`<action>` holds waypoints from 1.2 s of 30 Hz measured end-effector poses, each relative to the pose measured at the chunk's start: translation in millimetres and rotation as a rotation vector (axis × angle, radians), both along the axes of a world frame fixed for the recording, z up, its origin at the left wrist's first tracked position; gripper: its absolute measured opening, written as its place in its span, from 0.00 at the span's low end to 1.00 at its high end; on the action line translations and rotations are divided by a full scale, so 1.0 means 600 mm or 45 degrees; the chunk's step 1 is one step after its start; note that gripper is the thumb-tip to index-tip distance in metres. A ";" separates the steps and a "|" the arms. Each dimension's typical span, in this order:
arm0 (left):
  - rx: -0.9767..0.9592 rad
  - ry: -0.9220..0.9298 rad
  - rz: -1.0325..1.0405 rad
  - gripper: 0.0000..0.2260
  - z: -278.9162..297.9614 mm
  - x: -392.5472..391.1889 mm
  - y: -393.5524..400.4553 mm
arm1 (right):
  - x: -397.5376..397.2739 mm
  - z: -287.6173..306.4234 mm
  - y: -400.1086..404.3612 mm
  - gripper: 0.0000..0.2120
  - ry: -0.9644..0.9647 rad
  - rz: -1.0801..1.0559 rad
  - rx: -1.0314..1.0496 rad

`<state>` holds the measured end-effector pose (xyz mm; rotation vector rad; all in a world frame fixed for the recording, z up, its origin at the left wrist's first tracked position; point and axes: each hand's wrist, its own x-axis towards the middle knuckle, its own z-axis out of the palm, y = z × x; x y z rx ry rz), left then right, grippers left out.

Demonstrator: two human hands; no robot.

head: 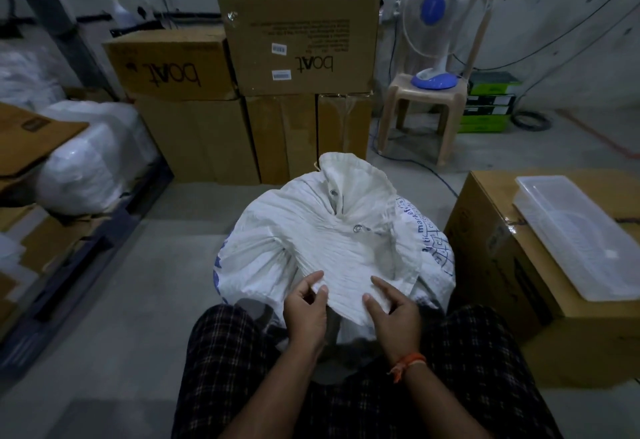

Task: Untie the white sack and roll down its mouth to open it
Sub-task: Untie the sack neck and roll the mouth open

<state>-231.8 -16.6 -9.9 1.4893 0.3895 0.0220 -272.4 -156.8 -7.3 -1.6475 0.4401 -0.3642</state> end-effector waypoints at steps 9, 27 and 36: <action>0.013 0.193 0.083 0.13 -0.032 -0.015 0.050 | -0.008 -0.060 0.014 0.23 0.228 0.226 0.045; 0.358 0.092 0.067 0.12 -0.046 0.004 0.048 | -0.002 -0.066 -0.007 0.09 0.254 0.005 0.137; 0.196 0.162 0.117 0.12 -0.057 0.015 0.042 | 0.077 -0.054 -0.158 0.12 0.154 -0.120 0.297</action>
